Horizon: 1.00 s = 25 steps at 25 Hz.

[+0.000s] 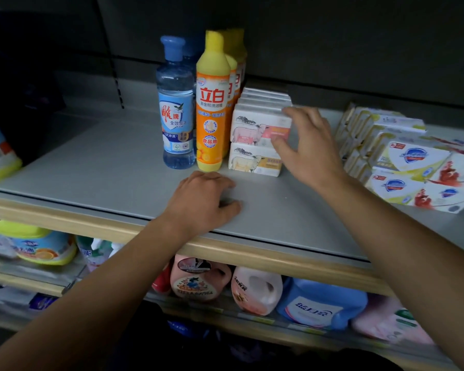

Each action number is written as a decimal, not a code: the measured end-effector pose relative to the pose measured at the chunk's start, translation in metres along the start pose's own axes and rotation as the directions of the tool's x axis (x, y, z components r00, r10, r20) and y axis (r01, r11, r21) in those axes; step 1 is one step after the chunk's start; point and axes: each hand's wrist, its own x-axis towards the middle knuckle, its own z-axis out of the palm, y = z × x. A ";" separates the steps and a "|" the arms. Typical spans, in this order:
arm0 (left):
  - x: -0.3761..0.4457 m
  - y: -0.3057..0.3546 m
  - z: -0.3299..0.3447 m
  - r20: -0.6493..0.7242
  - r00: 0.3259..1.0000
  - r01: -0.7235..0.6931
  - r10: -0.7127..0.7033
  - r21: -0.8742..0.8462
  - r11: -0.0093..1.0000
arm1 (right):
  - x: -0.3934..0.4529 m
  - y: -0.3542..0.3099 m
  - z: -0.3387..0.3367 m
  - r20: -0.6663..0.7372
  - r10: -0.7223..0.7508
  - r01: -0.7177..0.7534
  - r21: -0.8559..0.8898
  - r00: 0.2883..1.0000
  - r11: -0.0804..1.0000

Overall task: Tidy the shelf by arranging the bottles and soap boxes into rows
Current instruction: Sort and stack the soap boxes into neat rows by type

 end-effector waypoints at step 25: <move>0.167 0.230 0.077 -0.244 0.942 -0.239 0.229 -0.010 0.971 | -0.171 0.151 -0.098 0.221 0.473 -0.386 -0.345 0.853 0.856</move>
